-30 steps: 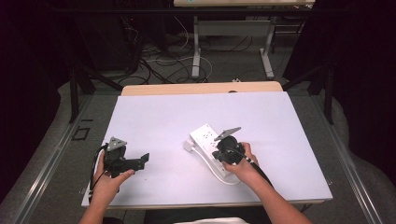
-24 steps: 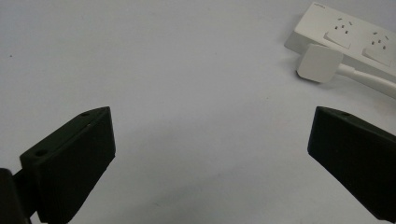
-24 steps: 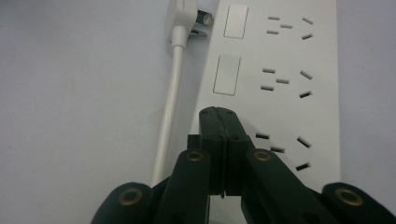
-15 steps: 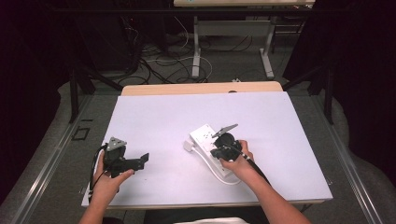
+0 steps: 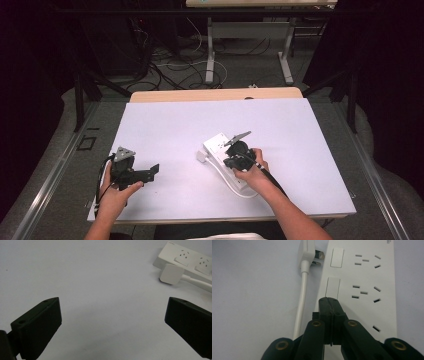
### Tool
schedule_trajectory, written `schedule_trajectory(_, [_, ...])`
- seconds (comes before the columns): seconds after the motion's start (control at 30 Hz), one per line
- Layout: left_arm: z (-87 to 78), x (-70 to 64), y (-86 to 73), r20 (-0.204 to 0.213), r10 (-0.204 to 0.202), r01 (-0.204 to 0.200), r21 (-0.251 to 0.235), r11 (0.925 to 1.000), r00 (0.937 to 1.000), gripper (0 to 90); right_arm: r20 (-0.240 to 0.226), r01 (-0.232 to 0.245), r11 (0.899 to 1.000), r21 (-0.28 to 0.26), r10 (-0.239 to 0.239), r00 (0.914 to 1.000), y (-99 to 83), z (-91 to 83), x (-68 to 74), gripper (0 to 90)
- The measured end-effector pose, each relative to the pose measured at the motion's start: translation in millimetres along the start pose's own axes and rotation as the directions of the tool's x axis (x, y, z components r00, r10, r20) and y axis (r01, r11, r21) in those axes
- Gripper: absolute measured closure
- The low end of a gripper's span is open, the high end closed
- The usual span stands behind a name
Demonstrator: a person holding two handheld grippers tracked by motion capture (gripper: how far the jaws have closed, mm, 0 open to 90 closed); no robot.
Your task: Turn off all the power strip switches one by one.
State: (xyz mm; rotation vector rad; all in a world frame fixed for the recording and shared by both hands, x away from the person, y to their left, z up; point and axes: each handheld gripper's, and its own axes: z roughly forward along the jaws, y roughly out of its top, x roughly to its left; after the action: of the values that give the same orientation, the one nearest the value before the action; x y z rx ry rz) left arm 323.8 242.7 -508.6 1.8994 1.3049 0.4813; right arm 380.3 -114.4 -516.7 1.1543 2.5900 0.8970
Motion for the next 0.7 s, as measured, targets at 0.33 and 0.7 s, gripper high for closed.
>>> schedule_trajectory(0.33, [0.1, -0.3, 0.1, 0.001, -0.001, 0.001, 0.0, 1.0, 1.0, 0.8, -0.005, -0.007, 0.999, -0.037, 0.007, 1.0, -1.1, 5.2, -0.5, 90.0])
schedule_trajectory(0.7, [0.1, -0.4, 0.1, -0.001, 0.0, 0.0, 0.002, 1.0, 1.0, 0.8, -0.003, -0.015, 1.0, 0.006, 0.015, 0.9999, -0.6, 3.4, -1.5, 90.0])
